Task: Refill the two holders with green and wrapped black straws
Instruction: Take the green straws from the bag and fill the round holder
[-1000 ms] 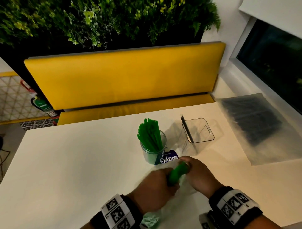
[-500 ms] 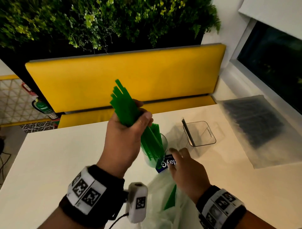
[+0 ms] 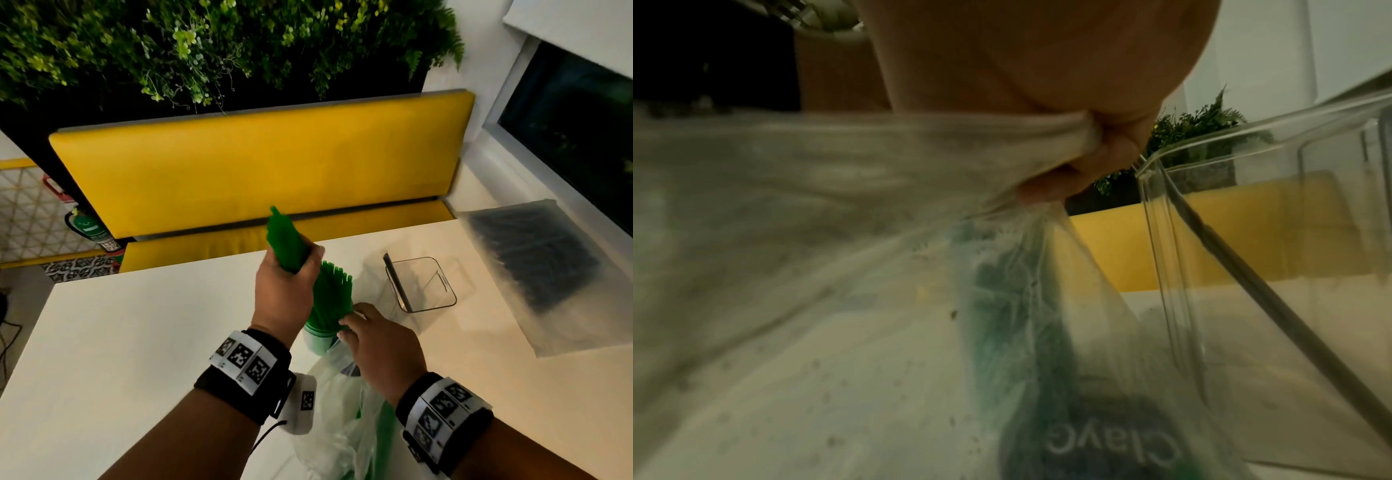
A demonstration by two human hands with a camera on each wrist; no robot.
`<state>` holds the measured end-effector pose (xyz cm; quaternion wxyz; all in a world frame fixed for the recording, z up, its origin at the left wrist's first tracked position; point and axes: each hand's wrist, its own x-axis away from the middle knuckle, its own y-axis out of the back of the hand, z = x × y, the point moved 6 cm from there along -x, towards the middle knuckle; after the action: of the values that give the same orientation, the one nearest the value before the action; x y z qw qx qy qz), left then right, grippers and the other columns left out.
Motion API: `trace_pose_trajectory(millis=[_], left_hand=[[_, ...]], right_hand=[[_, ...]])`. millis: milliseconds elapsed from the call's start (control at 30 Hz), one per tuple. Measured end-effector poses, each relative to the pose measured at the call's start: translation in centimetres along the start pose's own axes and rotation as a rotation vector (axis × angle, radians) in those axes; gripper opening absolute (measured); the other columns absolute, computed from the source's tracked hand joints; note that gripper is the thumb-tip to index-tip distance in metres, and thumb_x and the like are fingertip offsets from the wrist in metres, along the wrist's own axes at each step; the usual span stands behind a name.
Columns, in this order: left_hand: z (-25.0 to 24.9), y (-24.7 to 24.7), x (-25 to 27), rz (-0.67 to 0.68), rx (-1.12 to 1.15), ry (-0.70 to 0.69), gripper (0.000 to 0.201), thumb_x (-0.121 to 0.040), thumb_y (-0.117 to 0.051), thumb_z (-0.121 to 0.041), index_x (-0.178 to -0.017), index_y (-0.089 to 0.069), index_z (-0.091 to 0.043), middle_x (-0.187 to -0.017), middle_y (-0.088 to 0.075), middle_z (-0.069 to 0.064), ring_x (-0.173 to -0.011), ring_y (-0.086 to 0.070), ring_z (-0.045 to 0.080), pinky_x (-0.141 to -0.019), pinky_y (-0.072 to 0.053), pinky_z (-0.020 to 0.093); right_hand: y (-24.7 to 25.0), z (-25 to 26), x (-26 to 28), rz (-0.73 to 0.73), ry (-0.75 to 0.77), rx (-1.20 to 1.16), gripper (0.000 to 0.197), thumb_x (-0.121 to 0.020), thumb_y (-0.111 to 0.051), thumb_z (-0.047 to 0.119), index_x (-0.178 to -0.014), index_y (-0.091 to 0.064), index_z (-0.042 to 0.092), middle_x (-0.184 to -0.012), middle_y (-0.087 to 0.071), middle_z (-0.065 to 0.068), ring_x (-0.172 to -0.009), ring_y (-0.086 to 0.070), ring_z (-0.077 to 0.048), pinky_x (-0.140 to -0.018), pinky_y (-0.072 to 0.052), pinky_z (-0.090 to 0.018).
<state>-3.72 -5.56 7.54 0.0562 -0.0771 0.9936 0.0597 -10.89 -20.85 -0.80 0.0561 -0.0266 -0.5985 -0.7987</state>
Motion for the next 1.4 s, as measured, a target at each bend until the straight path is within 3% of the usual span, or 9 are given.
trace_pose_trajectory(millis=[167, 333, 467, 567, 700, 933, 1133, 1267, 1400], left_hand=[[3.6, -1.1, 1.1, 0.325, -0.295, 0.048, 0.059, -0.067, -0.088, -0.041, -0.102, -0.046, -0.065, -0.125, -0.056, 0.000, -0.118, -0.056, 0.022, -0.099, -0.050, 0.046], [0.3, 0.7, 0.4, 0.381, -0.263, -0.039, 0.109, -0.059, -0.084, -0.058, -0.148, -0.022, -0.040, -0.154, -0.028, -0.006, -0.143, -0.029, 0.009, -0.108, -0.034, 0.031], [-2.8, -3.0, 1.8, 0.446, -0.813, -0.508, 0.084, -0.084, -0.055, -0.070, -0.152, -0.021, -0.035, -0.163, -0.020, -0.002, -0.151, -0.016, 0.019, -0.120, -0.019, 0.043], [0.5, -5.7, 2.7, 0.687, -1.214, -0.574, 0.066, -0.095, -0.036, -0.067, -0.150, -0.030, -0.031, -0.161, -0.030, 0.001, -0.150, -0.020, 0.024, -0.120, -0.017, 0.056], [-0.3, -5.9, 2.6, 0.555, -1.128, -0.611, 0.057, -0.092, -0.045, -0.059, -0.141, -0.045, -0.031, -0.156, -0.038, 0.003, -0.144, -0.032, 0.028, -0.115, -0.024, 0.060], [-1.3, -5.5, 2.4, 0.668, -1.107, -0.572, 0.047, -0.096, -0.046, -0.056, -0.141, -0.039, -0.043, -0.166, -0.008, -0.007, -0.152, -0.012, 0.028, -0.113, -0.021, 0.067], [-1.6, -4.2, 2.4, 0.924, -0.941, -0.443, 0.055, -0.090, -0.042, -0.067, -0.142, -0.028, -0.057, -0.164, 0.013, -0.019, -0.154, 0.007, 0.022, -0.111, -0.025, 0.068], [-4.8, -2.4, 0.7, 0.748, -0.640, -0.537, 0.052, -0.092, -0.045, -0.059, -0.143, -0.042, -0.046, -0.167, 0.005, -0.012, -0.154, -0.006, 0.020, -0.114, -0.034, 0.055], [-5.5, -1.8, -1.1, 0.472, -0.815, -0.532, 0.056, -0.093, -0.041, -0.062, -0.145, -0.039, -0.041, -0.167, 0.002, -0.007, -0.150, -0.021, 0.029, -0.104, -0.046, 0.052]], right_hand=[[0.8, 0.3, -0.1, -0.023, -0.003, 0.010, 0.021, -0.097, -0.045, 0.047, -0.107, -0.059, 0.035, -0.123, -0.055, 0.015, -0.076, -0.067, -0.012, -0.059, -0.051, -0.028], [0.7, 0.2, -0.1, 0.006, -0.010, -0.010, 0.023, -0.098, -0.043, 0.047, -0.110, -0.059, 0.036, -0.124, -0.054, 0.015, -0.081, -0.067, -0.011, -0.062, -0.048, -0.025], [1.1, 0.6, -0.1, 0.055, -0.020, -0.016, 0.029, -0.100, -0.040, 0.046, -0.116, -0.060, 0.033, -0.125, -0.056, 0.011, -0.084, -0.067, -0.015, -0.069, -0.049, -0.028], [1.7, 0.6, 0.1, 0.093, -0.069, -0.022, 0.032, -0.100, -0.039, 0.048, -0.113, -0.059, 0.026, -0.097, -0.056, 0.012, -0.075, -0.064, -0.014, -0.065, -0.039, -0.026], [1.5, 0.5, 0.2, 0.063, -0.064, -0.037, 0.034, -0.099, -0.040, 0.048, -0.122, -0.058, 0.030, -0.121, -0.061, 0.009, -0.088, -0.068, -0.018, -0.072, -0.050, -0.031], [1.1, 0.4, 0.2, 0.041, -0.029, -0.050, 0.031, -0.100, -0.040, 0.048, -0.122, -0.058, 0.035, -0.133, -0.053, 0.008, -0.085, -0.068, -0.019, -0.070, -0.051, -0.030], [1.1, 0.4, 0.1, 0.020, -0.040, -0.124, 0.027, -0.098, -0.046, 0.045, -0.113, -0.060, 0.028, -0.116, -0.060, 0.004, -0.085, -0.067, -0.021, -0.074, -0.053, -0.035], [0.6, -0.1, -0.1, 0.005, -0.038, -0.085, 0.024, -0.096, -0.046, 0.047, -0.110, -0.062, 0.034, -0.123, -0.054, 0.013, -0.085, -0.066, -0.012, -0.067, -0.047, -0.027], [0.4, -0.1, -0.1, 0.011, -0.041, -0.081, 0.026, -0.097, -0.046, 0.047, -0.113, -0.063, 0.035, -0.126, -0.053, 0.014, -0.086, -0.067, -0.011, -0.068, -0.048, -0.027]])
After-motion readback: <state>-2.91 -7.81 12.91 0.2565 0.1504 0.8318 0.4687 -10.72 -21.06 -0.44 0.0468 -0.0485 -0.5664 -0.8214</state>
